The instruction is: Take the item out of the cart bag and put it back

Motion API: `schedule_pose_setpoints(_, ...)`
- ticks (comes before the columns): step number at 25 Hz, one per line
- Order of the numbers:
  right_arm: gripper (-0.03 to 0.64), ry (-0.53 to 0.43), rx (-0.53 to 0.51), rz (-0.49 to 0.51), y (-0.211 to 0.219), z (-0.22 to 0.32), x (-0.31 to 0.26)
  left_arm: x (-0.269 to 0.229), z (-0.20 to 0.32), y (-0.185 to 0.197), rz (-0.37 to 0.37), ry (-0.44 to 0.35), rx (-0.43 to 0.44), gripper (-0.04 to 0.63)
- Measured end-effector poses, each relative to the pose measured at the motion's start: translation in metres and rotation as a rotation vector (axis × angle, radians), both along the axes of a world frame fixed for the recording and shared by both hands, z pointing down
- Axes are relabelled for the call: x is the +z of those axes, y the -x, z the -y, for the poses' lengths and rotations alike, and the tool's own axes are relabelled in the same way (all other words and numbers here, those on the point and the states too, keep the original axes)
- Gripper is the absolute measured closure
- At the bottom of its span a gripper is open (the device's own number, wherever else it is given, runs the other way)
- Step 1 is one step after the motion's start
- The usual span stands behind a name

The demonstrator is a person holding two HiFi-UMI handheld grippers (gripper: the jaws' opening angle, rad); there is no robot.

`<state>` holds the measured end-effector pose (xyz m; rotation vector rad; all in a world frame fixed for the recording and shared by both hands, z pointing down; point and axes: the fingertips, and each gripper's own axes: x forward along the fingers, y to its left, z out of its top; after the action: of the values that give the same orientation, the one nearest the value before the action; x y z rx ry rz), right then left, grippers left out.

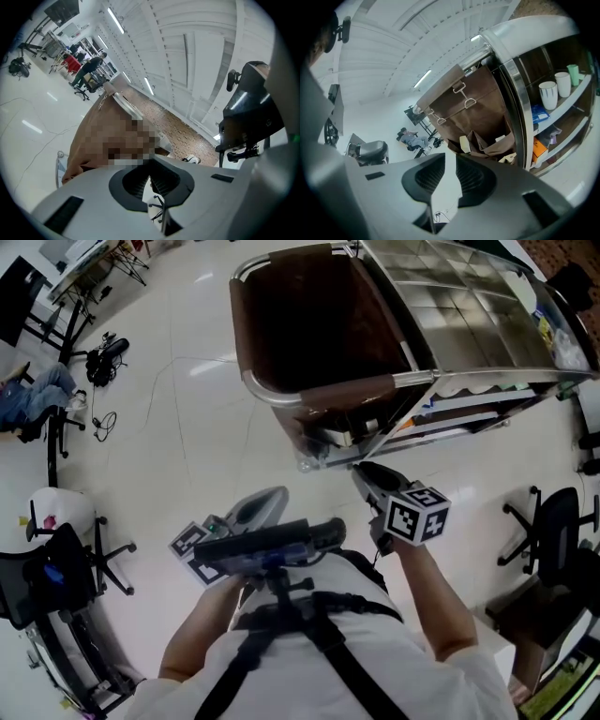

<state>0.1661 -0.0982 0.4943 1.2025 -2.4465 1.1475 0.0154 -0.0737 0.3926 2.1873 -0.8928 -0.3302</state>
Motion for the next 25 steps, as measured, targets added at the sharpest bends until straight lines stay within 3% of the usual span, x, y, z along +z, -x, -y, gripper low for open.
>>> schedule_pose_setpoints(13,0.540,0.005,0.127,-0.034,0.030,-0.011,-0.005,-0.005,0.007,0.052,-0.048,-0.011,0.127,0.595)
schedule_pose_setpoints(25,0.540,0.002,0.202,-0.099,0.028,-0.011,-0.005,-0.005,0.005,0.072,-0.096,-0.013,0.109,0.595)
